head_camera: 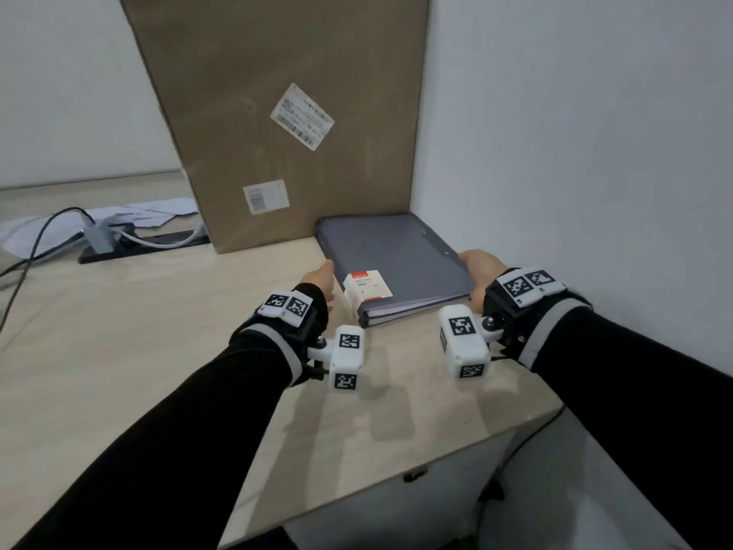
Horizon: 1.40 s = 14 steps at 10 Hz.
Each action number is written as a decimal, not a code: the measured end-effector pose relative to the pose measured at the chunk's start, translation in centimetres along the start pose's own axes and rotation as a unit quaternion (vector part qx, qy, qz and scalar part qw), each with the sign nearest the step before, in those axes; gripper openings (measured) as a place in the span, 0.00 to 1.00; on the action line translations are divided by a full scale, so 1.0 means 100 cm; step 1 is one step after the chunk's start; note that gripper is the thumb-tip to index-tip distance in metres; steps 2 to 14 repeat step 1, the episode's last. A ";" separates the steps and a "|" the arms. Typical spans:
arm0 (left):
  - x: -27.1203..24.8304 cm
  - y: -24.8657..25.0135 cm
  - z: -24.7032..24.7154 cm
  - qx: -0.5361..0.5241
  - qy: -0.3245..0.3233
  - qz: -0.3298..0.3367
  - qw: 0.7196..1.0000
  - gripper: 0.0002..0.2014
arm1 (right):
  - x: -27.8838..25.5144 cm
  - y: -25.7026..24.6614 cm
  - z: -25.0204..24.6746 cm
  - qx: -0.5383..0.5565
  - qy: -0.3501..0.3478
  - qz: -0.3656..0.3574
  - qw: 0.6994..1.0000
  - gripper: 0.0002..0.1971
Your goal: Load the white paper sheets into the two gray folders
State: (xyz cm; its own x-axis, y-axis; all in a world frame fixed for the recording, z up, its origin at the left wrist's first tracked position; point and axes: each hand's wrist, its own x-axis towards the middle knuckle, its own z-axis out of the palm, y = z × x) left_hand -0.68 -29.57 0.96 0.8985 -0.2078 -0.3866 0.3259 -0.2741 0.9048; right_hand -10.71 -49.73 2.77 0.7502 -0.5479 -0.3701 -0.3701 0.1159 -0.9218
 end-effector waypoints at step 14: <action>-0.025 0.023 -0.037 -0.042 -0.010 0.056 0.998 0.15 | -0.042 -0.029 -0.008 0.063 0.032 -0.044 0.996 0.10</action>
